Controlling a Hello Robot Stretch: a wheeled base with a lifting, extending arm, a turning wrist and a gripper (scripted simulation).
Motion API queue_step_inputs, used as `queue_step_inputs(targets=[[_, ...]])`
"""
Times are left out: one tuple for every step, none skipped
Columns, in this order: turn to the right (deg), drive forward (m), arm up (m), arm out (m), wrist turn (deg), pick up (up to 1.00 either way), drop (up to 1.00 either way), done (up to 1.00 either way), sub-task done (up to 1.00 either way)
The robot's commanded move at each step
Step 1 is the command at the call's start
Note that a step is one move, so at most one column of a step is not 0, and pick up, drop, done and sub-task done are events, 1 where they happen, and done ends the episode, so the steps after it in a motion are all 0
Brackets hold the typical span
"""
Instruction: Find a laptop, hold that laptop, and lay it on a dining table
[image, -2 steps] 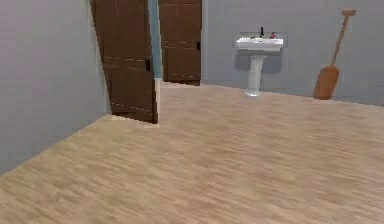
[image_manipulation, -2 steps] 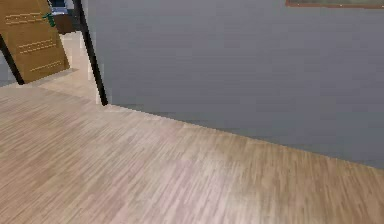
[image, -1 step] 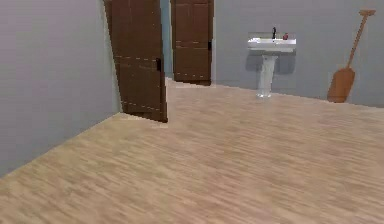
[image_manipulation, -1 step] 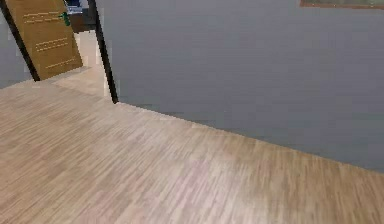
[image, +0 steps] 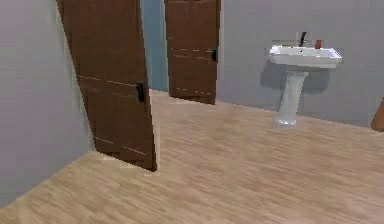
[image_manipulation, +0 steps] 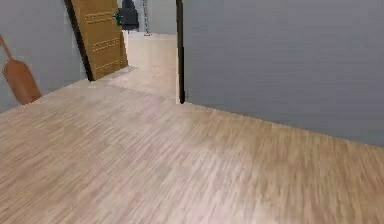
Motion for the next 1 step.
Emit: queue_step_inputs(targets=[[0.0,1.0,0.0,0.0,0.0,0.0,0.0,0.0,0.0]])
